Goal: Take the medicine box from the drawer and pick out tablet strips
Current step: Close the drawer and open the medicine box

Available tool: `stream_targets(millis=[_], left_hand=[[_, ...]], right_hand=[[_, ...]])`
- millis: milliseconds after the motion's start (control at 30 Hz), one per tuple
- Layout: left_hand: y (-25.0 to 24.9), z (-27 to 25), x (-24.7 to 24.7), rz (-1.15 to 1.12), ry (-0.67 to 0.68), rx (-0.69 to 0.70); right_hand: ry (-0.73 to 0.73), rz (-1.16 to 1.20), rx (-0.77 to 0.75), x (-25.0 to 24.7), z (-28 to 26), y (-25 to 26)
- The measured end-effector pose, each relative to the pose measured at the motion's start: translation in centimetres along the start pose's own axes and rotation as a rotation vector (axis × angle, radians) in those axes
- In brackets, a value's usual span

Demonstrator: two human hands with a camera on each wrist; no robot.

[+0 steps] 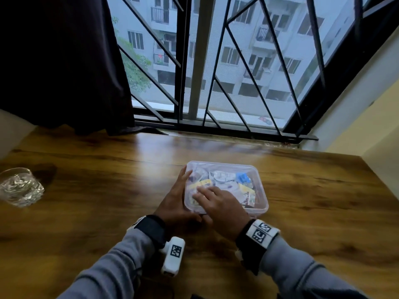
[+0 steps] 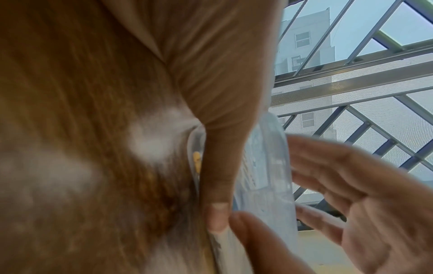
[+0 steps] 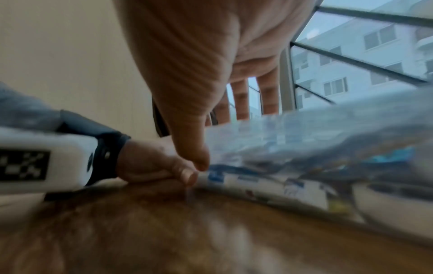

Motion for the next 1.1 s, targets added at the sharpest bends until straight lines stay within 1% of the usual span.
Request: stream_targets(millis=[33, 100, 167, 267, 367, 467, 533, 600, 733, 800, 833, 900, 1033, 1100], left_hand=[[0.0, 0.0, 0.1, -0.003, 0.016, -0.039], [-0.2, -0.1, 0.3, -0.103, 0.07, -0.096], [-0.3, 0.0, 0.6, -0.129, 0.095, -0.098], [-0.6, 0.1, 0.6, -0.13, 0.072, -0.069], [-1.2, 0.2, 0.5, -0.157, 0.029, -0.035], [-1.4, 0.1, 0.4, -0.104, 0.008, -0.053], [-1.2, 0.0, 0.3, -0.103, 0.0, -0.069], [-1.4, -0.1, 0.3, -0.11, -0.009, -0.081], [-2.4, 0.0, 0.5, -0.126, -0.017, -0.027], [-2.5, 0.0, 0.5, -0.146, -0.006, -0.001], [-2.6, -0.1, 0.5, -0.154, 0.001, 0.006], [-2.7, -0.2, 0.5, -0.169, 0.003, 0.005], [-2.8, -0.2, 0.6, -0.197, -0.017, -0.013], [-2.6, -0.1, 0.6, -0.19, -0.015, -0.018]], right_hand=[[-0.004, -0.023, 0.006, 0.2, 0.5, 0.6], [-0.014, -0.033, 0.024, 0.5, 1.2, 1.2], [-0.041, -0.086, 0.026, 0.6, 1.5, 1.3], [-0.057, -0.206, 0.01, 1.1, 1.7, 1.9], [0.004, -0.316, 0.04, 2.0, 2.0, 2.6], [0.099, -0.273, 0.119, 2.8, 2.6, 3.0], [0.113, -0.261, 0.132, 3.0, 2.9, 3.2], [0.074, -0.295, 0.095, 3.0, 2.8, 3.3], [-0.071, -0.276, -0.038, 1.8, 1.5, 2.2], [-0.129, -0.161, -0.097, 0.7, 0.1, 0.9], [-0.141, -0.087, -0.102, 0.4, -0.6, 0.2], [-0.145, 0.004, -0.036, 0.4, -2.0, -1.6], [-0.106, 0.028, 0.135, 0.5, -4.5, -4.7], [-0.094, 0.031, 0.163, 0.0, -5.6, -5.8]])
Point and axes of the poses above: each hand's wrist, its own z-axis towards the middle knuckle, its own x-axis out of the palm, y = z × x, the point moved 2 cm from there along z, towards the middle knuckle, and after that the axes turned 15 degrees about y, right-handed, at the moved point
